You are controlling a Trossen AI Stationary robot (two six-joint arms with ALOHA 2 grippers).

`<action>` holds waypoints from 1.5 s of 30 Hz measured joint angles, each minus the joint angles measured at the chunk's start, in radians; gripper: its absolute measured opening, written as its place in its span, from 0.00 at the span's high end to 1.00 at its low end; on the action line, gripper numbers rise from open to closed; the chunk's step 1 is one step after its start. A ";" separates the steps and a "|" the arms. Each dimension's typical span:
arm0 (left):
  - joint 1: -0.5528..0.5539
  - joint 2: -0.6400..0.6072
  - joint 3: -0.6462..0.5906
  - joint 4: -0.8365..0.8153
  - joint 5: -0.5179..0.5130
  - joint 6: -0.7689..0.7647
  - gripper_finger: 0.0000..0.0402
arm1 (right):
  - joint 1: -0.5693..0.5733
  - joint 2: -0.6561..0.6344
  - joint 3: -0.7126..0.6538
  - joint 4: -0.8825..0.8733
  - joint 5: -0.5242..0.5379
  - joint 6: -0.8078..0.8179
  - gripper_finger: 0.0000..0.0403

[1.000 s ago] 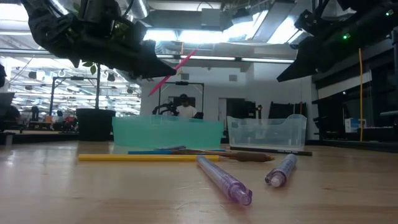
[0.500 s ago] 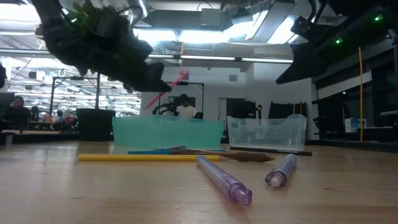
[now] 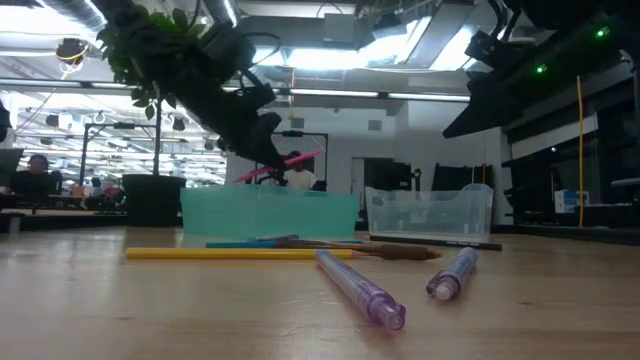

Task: Sort pens & pencils
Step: Put the pink pencil into the blue bin, then put the black pencil into the blue bin

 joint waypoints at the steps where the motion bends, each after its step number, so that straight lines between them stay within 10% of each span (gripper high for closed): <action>1: 0.000 0.000 0.023 -0.053 0.000 -0.007 0.97 | 0.000 0.000 0.000 -0.001 -0.004 0.000 0.96; 14: 0.018 0.000 0.127 -0.375 0.090 -0.059 0.97 | 0.000 0.000 0.000 -0.006 -0.007 0.002 0.96; 45: 0.024 0.097 0.126 -0.342 0.089 -0.034 0.88 | 0.000 0.000 0.000 -0.006 -0.007 0.003 0.96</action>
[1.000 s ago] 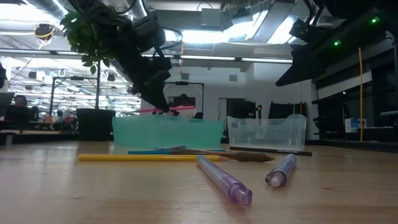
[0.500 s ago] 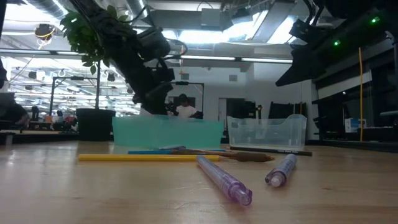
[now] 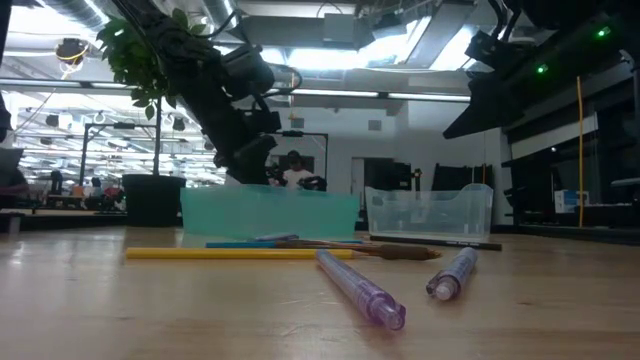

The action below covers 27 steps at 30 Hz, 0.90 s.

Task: Sort pens & pencils
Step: Put the black pencil into the blue bin

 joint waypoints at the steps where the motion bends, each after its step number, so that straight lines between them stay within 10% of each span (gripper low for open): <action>1: 0.000 0.000 0.000 0.000 0.000 0.000 0.88 | 0.000 0.000 0.000 0.000 0.000 0.000 0.96; 27: -0.198 -0.021 0.002 0.216 0.120 0.205 1.00 | 0.006 0.000 0.000 -0.013 -0.052 0.055 0.78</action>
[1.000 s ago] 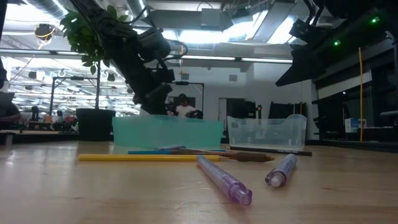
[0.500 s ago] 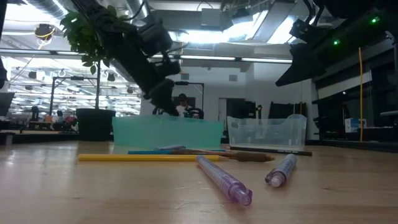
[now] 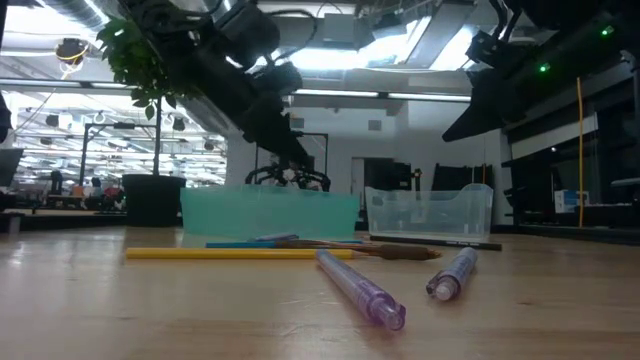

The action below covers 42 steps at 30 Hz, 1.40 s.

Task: Sort pens & pencils
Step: Put the black pencil into the blue bin

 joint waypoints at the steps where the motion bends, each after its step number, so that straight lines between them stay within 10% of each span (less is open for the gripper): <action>1: -0.008 0.000 0.000 0.011 0.000 0.000 1.00 | 0.002 0.000 0.000 0.000 -0.001 0.002 0.77; 29: -0.226 -0.161 -0.567 0.988 0.155 -0.050 0.99 | 0.063 0.152 0.058 0.099 -0.254 0.026 0.72; 42: -0.230 -0.161 -0.595 0.967 0.041 -0.134 0.85 | 0.036 0.270 0.134 0.057 -0.274 0.080 0.55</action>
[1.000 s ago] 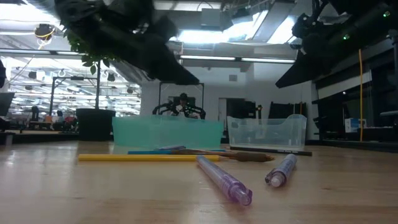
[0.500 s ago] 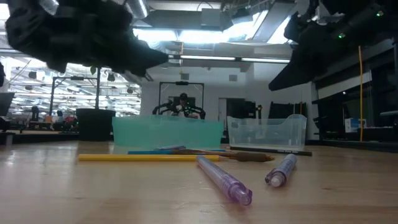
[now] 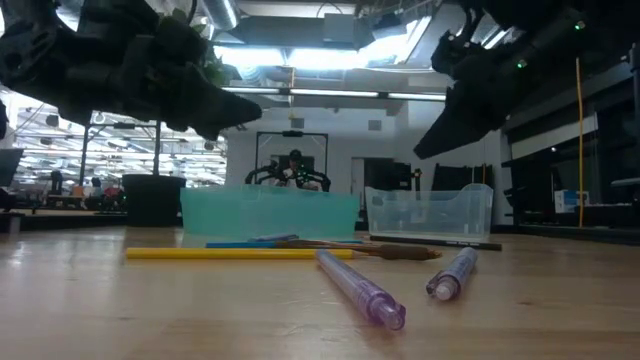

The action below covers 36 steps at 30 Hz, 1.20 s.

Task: Sort pens & pencils
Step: Put the black pencil into the blue bin

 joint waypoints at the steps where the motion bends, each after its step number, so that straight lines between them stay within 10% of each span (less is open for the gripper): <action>1: 0.000 0.000 0.000 -0.008 -0.006 0.000 0.83 | -0.005 0.009 0.006 -0.005 -0.018 0.002 0.53; 14: 0.000 0.000 0.001 -0.039 -0.053 0.034 0.74 | -0.037 0.196 0.234 -0.376 -0.123 0.049 0.48; 36: 0.000 0.001 0.001 -0.077 -0.053 0.035 0.75 | -0.101 0.386 0.285 -0.394 -0.205 0.054 0.47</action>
